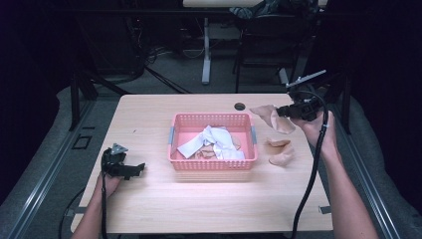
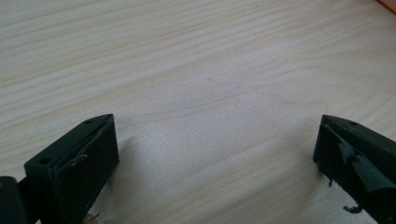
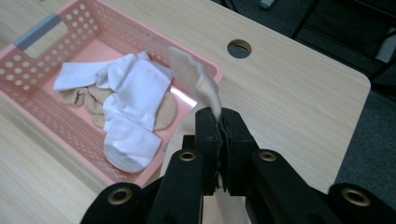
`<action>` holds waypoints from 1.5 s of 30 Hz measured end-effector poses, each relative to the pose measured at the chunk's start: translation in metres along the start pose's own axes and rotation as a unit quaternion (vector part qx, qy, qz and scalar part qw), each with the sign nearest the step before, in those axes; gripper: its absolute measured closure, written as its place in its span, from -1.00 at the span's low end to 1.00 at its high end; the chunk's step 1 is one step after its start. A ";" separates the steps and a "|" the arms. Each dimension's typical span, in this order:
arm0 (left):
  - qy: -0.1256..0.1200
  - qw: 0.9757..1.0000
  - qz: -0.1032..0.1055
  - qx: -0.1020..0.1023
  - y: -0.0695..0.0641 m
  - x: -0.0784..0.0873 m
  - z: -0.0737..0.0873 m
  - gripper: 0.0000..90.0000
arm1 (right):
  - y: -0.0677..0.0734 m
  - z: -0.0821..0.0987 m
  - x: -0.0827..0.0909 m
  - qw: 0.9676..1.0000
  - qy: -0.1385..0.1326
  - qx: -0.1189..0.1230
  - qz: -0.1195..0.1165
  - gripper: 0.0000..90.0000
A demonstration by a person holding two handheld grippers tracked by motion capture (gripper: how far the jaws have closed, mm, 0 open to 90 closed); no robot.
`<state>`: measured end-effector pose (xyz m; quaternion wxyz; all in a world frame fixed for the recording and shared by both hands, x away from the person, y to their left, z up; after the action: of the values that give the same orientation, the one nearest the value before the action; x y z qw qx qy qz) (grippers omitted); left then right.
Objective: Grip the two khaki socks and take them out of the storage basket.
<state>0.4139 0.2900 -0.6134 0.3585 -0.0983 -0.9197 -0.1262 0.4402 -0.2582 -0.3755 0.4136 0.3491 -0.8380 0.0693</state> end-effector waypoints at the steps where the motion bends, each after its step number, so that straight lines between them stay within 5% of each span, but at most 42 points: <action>1: 0.000 1.000 0.000 0.000 0.000 0.000 0.000 -1.00 | -0.003 0.004 0.001 1.000 0.002 -0.004 0.000 0.92; 13: 0.000 1.000 0.000 0.000 0.000 0.000 0.000 -1.00 | -0.028 0.036 -0.006 0.999 0.009 -0.039 0.009 0.92; 23: 0.000 1.000 -0.001 0.000 0.000 0.000 0.000 -1.00 | -0.046 0.063 -0.032 0.997 0.041 -0.067 0.012 0.92; 34: 0.000 1.000 -0.001 0.000 0.000 0.000 0.000 -1.00 | -0.066 0.090 -0.067 0.989 0.098 -0.104 0.023 0.92; 45: 0.000 1.000 0.000 0.000 0.000 0.000 0.000 -1.00 | -0.076 0.108 -0.095 0.981 0.155 -0.110 0.031 0.91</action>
<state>0.4137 0.2898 -0.6134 0.3587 -0.0979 -0.9196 -0.1266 0.4589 -0.3080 -0.5289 0.5719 0.2600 -0.7768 0.0428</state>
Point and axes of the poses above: each handheld gripper's, and its own axes: x roughly backward along the jaws, z roughly out of its underside, y roughly to its left, the point moved 3 cm from there along -x, roughly forward along the jaws, and after that the axes turned 14 degrees about -z, right-handed, at the moved point
